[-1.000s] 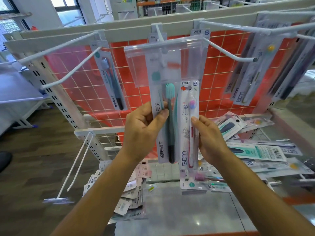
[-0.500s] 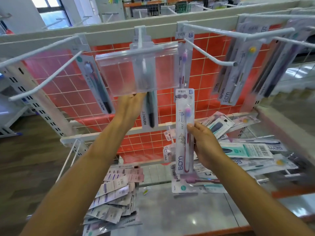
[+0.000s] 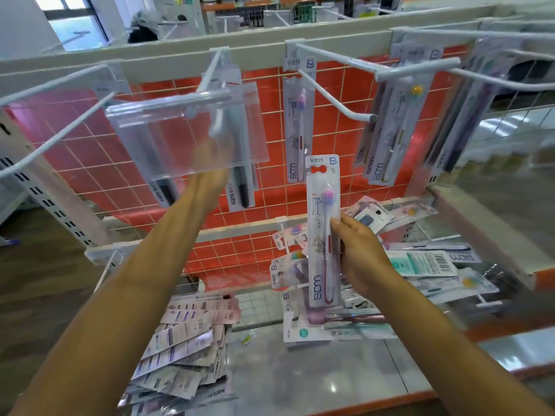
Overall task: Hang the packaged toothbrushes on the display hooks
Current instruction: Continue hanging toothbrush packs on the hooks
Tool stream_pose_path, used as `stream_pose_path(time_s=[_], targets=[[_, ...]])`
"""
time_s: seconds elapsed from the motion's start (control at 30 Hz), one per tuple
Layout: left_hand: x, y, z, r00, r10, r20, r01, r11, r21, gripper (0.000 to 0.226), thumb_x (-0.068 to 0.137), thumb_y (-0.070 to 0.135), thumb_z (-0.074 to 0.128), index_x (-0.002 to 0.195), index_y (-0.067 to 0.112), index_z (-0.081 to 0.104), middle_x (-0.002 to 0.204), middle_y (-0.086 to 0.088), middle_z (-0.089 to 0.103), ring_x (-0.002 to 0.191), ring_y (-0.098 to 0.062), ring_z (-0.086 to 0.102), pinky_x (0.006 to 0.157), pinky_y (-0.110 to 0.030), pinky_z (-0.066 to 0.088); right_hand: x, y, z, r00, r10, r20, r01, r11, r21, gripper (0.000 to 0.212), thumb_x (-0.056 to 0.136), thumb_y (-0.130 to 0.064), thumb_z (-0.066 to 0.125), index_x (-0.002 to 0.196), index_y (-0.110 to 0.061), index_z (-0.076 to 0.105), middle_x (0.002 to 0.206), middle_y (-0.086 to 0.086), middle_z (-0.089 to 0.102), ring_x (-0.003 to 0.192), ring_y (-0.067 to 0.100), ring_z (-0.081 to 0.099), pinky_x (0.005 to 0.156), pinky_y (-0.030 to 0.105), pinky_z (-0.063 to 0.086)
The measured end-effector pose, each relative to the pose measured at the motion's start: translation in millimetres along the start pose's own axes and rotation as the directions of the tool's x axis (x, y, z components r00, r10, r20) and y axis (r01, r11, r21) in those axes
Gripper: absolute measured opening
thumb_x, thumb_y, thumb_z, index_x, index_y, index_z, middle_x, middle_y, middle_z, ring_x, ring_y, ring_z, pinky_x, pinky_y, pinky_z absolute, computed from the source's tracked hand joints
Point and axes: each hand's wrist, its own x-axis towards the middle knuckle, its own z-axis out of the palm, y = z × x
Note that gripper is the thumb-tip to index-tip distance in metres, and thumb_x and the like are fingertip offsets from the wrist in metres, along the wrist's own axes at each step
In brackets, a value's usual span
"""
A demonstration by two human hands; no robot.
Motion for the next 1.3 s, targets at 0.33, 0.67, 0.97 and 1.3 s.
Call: stream_pose_path(time_s=[0.33, 0.67, 0.97, 1.3], targets=[[-12, -9, 11, 0.993, -0.006, -0.121, 0.036, 0.969, 0.246, 0.025, 0.100, 0.027, 0.048, 0.089, 0.008, 0.059, 0.073, -0.006, 0.047, 0.062, -0.021, 0.041, 0.056, -0.033, 0.035, -2, -10, -9, 0.998, -0.037, 0.056, 0.038, 0.999, -0.020, 0.028, 0.102, -0.022, 0.044, 0.089, -0.024, 0.068, 0.080, -0.005, 0.073, 0.079, 0.013, 0.068, 0.072, 0.031, 0.056], [-84, -38, 35, 0.976, -0.049, -0.210, 0.105, 0.959, 0.265, 0.016, 0.094, 0.015, 0.058, 0.108, 0.014, 0.050, 0.095, 0.005, 0.054, 0.092, -0.015, 0.055, 0.079, -0.027, 0.048, -9, -14, -13, 0.975, -0.176, 0.138, 0.183, 0.982, -0.039, 0.026, 0.101, -0.020, 0.045, 0.091, -0.023, 0.069, 0.086, 0.001, 0.069, 0.083, 0.014, 0.066, 0.086, 0.041, 0.056], [-123, 17, 60, 0.965, 0.254, 0.059, -0.242, 0.958, -0.154, 0.031, 0.097, 0.038, 0.040, 0.086, 0.020, 0.063, 0.086, -0.006, 0.069, 0.083, -0.022, 0.067, 0.076, -0.030, 0.057, -19, -20, -15, 0.900, -0.372, 0.226, 0.376, 0.926, 0.026, 0.024, 0.099, -0.012, 0.045, 0.094, -0.019, 0.067, 0.082, -0.009, 0.067, 0.079, 0.004, 0.064, 0.070, 0.021, 0.054], [-142, 45, 71, 0.853, 0.504, -0.136, -0.522, 0.824, -0.218, 0.050, 0.098, 0.049, 0.037, 0.062, 0.014, 0.043, 0.054, 0.020, 0.043, 0.049, 0.001, 0.039, 0.047, -0.017, 0.031, -37, -21, -13, 0.696, -0.670, 0.258, 0.696, 0.718, -0.013, 0.018, 0.092, -0.026, 0.046, 0.091, -0.027, 0.064, 0.084, -0.018, 0.063, 0.077, 0.001, 0.059, 0.064, 0.018, 0.051]])
